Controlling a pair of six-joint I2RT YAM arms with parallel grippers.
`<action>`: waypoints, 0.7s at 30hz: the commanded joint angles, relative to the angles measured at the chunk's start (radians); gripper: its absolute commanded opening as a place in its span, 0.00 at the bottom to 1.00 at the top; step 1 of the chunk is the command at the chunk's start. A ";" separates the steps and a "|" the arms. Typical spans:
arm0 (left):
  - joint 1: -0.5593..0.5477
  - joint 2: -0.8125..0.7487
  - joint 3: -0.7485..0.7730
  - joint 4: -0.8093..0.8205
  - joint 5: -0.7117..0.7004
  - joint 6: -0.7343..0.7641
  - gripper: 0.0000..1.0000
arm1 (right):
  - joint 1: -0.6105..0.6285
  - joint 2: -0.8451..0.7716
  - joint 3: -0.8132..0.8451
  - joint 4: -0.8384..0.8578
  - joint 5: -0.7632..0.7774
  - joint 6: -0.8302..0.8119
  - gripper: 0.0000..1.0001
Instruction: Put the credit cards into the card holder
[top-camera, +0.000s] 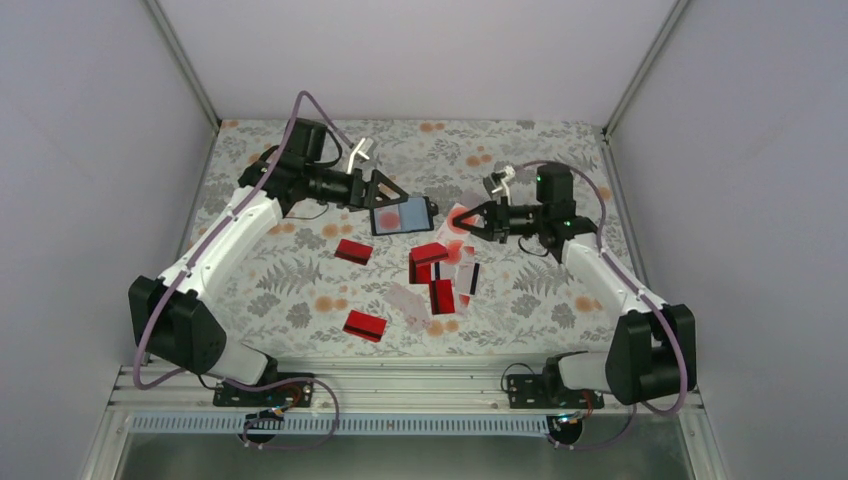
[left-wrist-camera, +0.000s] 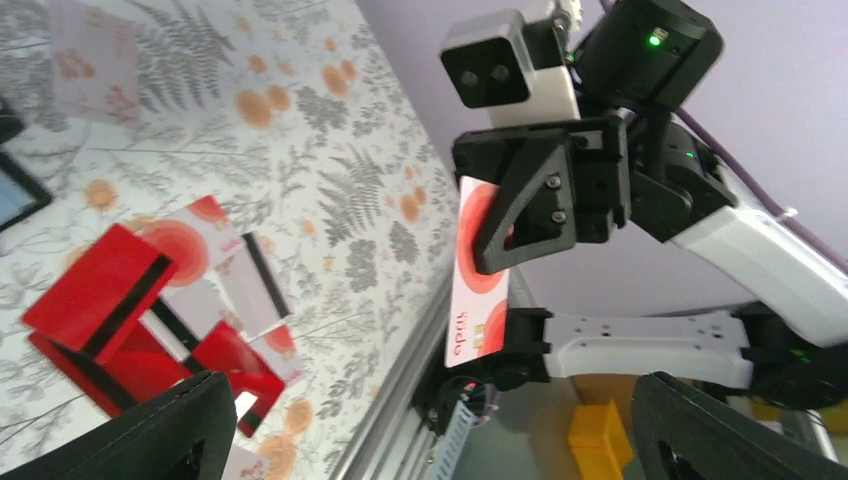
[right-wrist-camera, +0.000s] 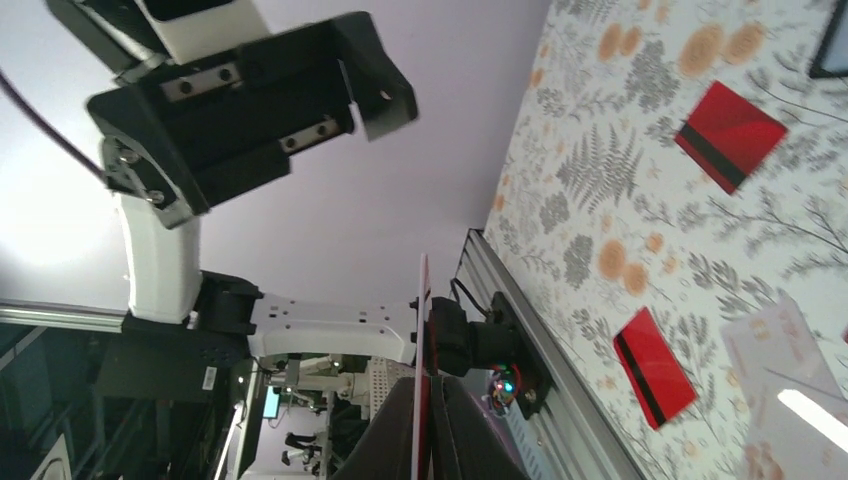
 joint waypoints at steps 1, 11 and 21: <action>0.017 -0.024 -0.010 0.160 0.213 -0.042 0.97 | 0.047 0.044 0.102 0.016 -0.005 0.042 0.04; 0.013 0.028 -0.015 0.297 0.294 -0.097 0.80 | 0.105 0.121 0.253 0.007 -0.054 0.044 0.04; -0.047 0.091 0.024 0.322 0.330 -0.107 0.62 | 0.141 0.188 0.383 -0.021 -0.076 0.033 0.04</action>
